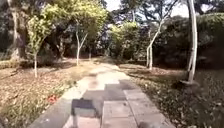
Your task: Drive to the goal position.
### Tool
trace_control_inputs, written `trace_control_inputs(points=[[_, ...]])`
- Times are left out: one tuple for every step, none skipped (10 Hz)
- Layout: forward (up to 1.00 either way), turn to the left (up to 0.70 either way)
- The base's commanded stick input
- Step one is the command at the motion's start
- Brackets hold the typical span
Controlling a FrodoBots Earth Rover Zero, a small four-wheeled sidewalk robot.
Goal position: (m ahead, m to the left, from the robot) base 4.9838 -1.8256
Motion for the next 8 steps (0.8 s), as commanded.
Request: trace_control_inputs(points=[[0.5, 0.0], [0.5, 0.0], [0.5, 0.0], [0.5, 0.0], [0.5, 0.0], [0.5, 0.0], [0.5, 0.0], [0.5, 0.0]])
